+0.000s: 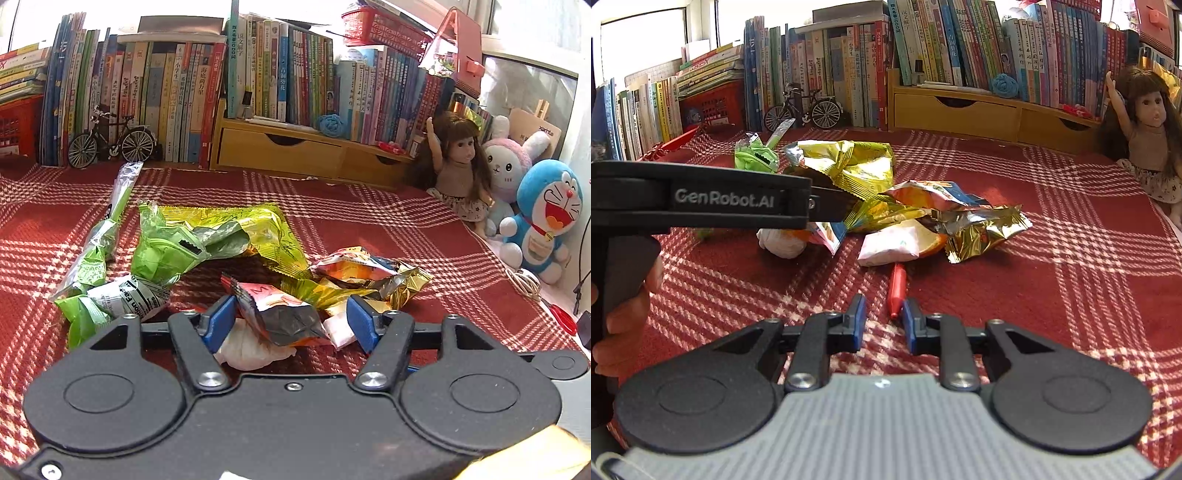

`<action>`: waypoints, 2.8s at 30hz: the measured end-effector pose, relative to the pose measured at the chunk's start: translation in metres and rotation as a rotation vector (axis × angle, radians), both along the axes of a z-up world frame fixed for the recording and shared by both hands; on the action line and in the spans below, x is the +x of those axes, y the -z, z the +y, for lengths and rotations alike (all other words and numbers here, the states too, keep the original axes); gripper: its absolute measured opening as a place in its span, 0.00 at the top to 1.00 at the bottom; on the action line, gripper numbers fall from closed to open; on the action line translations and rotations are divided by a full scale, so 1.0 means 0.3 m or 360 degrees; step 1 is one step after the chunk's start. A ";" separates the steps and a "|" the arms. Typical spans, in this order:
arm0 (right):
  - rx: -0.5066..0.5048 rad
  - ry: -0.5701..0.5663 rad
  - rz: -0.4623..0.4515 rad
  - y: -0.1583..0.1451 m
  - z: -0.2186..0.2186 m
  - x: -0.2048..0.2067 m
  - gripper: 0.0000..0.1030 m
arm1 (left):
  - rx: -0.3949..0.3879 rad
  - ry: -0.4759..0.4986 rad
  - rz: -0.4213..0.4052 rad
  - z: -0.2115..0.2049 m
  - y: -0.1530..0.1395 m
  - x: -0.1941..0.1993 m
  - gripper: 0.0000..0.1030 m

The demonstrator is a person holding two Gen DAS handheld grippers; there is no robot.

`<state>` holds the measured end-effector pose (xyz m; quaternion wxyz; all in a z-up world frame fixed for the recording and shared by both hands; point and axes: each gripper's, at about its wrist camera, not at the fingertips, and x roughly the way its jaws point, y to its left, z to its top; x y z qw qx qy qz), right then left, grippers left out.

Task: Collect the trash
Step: 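Grasp the red-and-white snack packet with the left gripper, then reach the right gripper toward the red crayon while the left holds the packet, then close the right gripper on the red crayon, then carry the snack packet and red crayon off the bed edge over the black bin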

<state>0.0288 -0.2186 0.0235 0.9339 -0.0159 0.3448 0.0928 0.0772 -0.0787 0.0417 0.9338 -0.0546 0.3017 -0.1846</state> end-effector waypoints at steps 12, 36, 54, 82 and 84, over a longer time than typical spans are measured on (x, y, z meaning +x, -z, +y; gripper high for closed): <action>0.0027 0.0050 -0.0020 -0.014 -0.005 0.004 0.65 | 0.0042 -0.0020 -0.0065 0.028 -0.046 -0.057 0.79; 0.0098 0.0165 0.0029 -0.067 -0.027 -0.006 0.83 | 0.0118 0.0013 -0.0274 0.107 -0.157 -0.254 0.79; -0.0073 0.0170 0.0075 0.003 0.039 0.104 0.60 | 0.0127 -0.0001 -0.0249 0.162 -0.122 -0.258 0.79; 0.0123 0.0071 -0.0029 -0.127 0.010 -0.144 0.87 | 0.0061 0.0024 -0.0276 0.202 -0.164 -0.427 0.79; 0.0131 0.0061 -0.0035 -0.135 0.010 -0.170 0.87 | 0.0045 0.0026 -0.0271 0.213 -0.166 -0.452 0.79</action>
